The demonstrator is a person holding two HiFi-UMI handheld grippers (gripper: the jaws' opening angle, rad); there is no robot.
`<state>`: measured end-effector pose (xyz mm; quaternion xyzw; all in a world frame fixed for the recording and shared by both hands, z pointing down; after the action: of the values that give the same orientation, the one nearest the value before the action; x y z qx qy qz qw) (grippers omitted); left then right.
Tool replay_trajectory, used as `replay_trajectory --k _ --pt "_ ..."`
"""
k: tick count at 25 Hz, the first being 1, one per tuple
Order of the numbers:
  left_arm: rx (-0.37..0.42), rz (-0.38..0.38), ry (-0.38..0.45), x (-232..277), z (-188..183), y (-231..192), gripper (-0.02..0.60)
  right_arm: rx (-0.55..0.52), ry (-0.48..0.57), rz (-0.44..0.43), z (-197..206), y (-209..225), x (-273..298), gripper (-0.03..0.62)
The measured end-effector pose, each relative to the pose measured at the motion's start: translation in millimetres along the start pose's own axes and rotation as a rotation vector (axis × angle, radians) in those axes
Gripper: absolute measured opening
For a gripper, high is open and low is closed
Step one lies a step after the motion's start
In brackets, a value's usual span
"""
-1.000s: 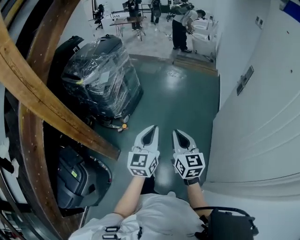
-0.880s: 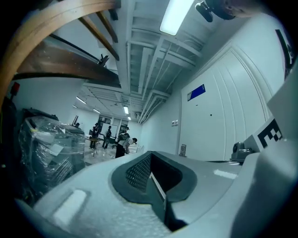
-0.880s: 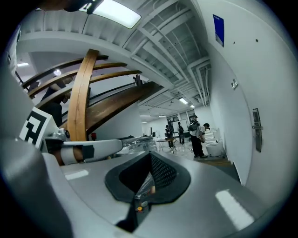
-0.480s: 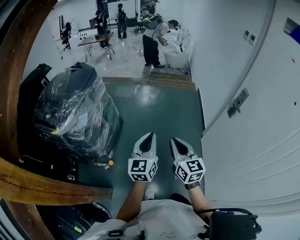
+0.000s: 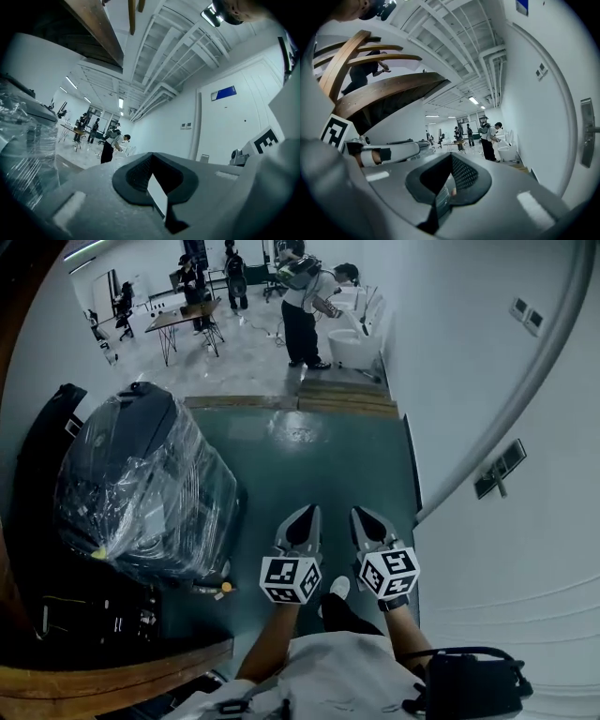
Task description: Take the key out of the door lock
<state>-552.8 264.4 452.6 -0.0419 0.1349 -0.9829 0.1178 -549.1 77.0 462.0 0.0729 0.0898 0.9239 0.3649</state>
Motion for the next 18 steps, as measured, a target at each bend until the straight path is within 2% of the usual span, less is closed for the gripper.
replay_trajectory --k 4,7,10,13,15,18 --pt "0.142 0.001 0.008 83 -16 19 0.001 -0.042 0.031 0.009 -32 72 46 0.002" --pt "0.193 -0.003 0.049 142 -37 28 0.002 -0.103 0.073 0.000 -66 114 75 0.002" --pt "0.198 0.014 0.034 185 -31 36 0.002 -0.071 0.079 0.028 -65 151 85 0.002" --pt "0.185 0.042 -0.025 223 -14 43 0.002 -0.001 0.058 0.050 -51 188 93 0.002" --pt "0.184 0.080 -0.058 251 -6 49 0.002 0.021 0.068 0.073 -48 209 95 0.002" --pt "0.168 0.156 -0.077 306 2 63 0.001 0.021 0.077 0.157 -50 250 96 0.002"
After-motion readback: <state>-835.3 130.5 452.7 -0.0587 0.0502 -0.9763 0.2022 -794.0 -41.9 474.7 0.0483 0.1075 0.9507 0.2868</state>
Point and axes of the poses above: the fingertips, and each gripper's own axes: x forward along the fingers, y to its right, z out of its underside, the point moved 10 cm from there along -x, backward along the fingers, and after that the axes turned 15 degrees about -z, right-handed, at the moved point
